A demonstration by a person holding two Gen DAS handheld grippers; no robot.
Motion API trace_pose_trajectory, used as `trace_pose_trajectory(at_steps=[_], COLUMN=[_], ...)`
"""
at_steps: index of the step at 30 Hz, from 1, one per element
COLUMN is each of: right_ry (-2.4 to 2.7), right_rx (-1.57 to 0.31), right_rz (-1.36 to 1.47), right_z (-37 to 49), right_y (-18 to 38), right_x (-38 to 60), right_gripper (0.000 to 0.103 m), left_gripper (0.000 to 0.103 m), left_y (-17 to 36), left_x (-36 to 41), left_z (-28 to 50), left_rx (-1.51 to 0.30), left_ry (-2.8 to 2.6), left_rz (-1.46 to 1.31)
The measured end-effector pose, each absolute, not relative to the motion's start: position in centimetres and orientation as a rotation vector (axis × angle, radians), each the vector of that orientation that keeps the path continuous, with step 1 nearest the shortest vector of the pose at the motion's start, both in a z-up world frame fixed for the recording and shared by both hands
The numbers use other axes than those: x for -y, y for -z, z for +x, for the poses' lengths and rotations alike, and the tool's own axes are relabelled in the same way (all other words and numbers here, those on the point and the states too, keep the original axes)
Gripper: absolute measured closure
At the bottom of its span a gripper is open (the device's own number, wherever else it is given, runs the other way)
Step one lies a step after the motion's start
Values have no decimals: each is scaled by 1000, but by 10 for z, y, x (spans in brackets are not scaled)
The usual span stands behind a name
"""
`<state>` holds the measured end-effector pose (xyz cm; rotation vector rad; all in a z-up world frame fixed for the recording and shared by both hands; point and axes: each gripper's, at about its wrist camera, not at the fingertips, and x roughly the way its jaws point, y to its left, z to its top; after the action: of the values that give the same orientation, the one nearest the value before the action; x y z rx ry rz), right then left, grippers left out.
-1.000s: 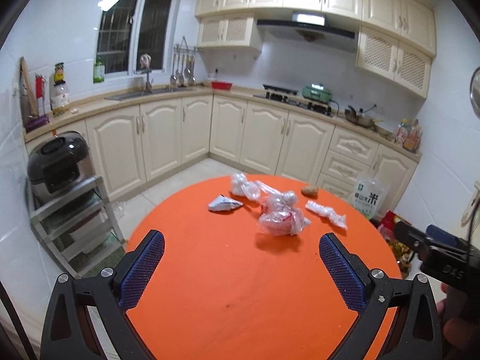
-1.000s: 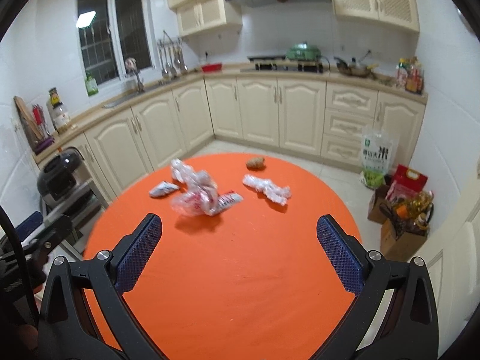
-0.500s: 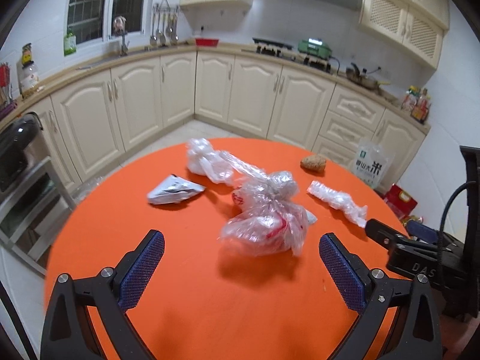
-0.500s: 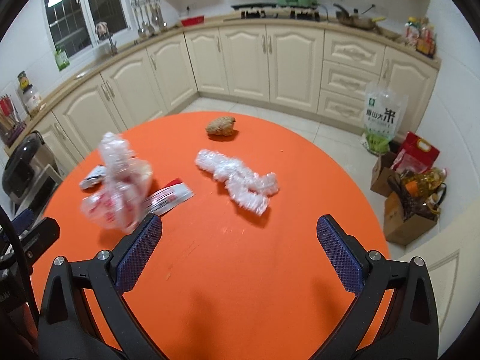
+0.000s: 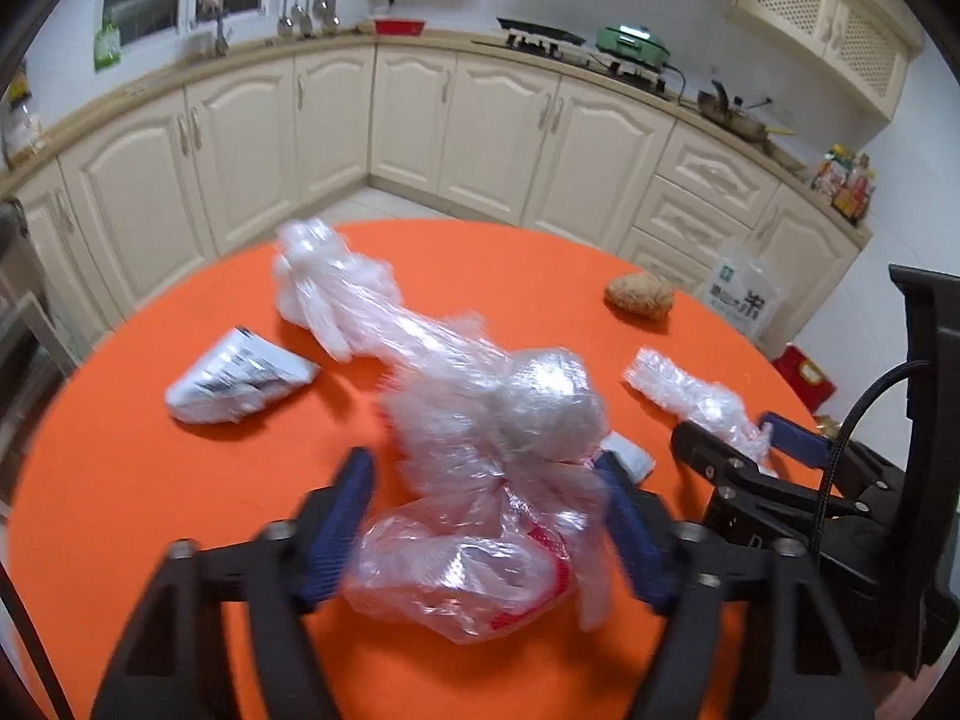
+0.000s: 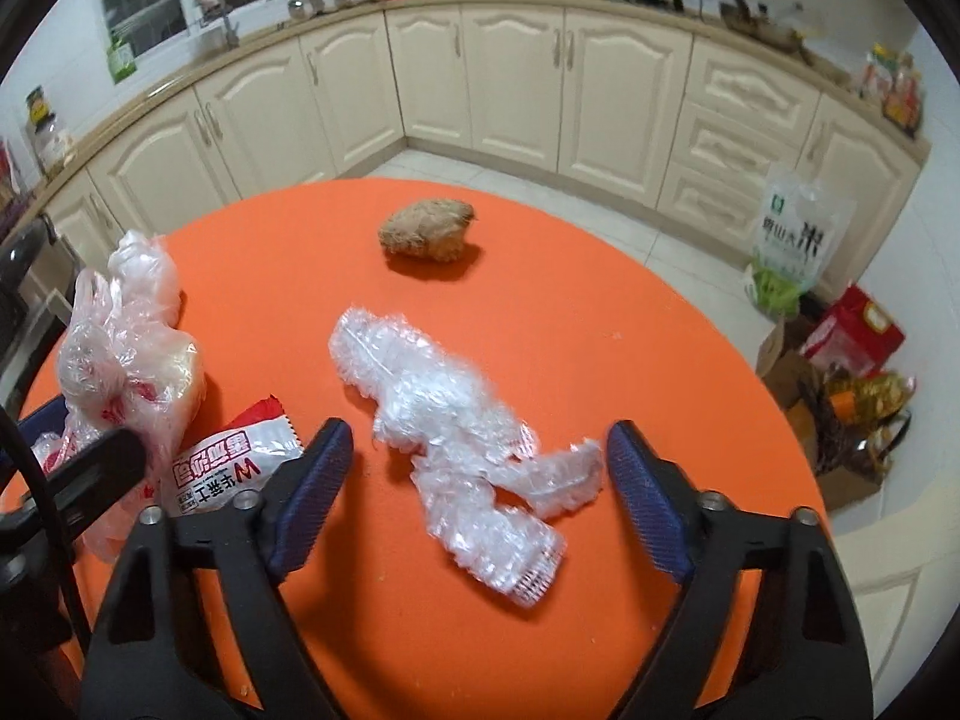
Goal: Collect trash
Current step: 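Grasp the large clear plastic bag with the left tool while the right tool grasps the bubble wrap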
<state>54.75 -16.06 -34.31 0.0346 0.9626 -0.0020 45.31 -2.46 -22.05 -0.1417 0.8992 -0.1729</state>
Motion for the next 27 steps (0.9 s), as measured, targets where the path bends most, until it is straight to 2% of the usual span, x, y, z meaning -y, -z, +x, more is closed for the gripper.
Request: trace_pose_trajectory(at_steps=[2, 3, 4, 5, 17, 27], right_ry=[3, -2, -8, -18, -61, -85], right_rx=[-949, -947, -947, -946, -869, -728], right_rz=[18, 19, 27, 40, 162, 210], right_z=[546, 545, 544, 542, 475, 384], right_y=[342, 341, 340, 339, 299, 237], right_x=[158, 158, 159, 161, 181, 177], right_gripper=[58, 65, 75, 78, 79, 79], left_gripper=[52, 54, 57, 59, 62, 62], left_y=[224, 224, 223, 221, 189, 160], left_x=[23, 21, 20, 20, 10, 2], left_z=[461, 462, 465, 468, 443, 332], left_rx=[-896, -888, -882, -879, -757, -615], left_ry=[183, 187, 190, 193, 211, 260], left_rz=[-143, -142, -143, -145, -129, -107])
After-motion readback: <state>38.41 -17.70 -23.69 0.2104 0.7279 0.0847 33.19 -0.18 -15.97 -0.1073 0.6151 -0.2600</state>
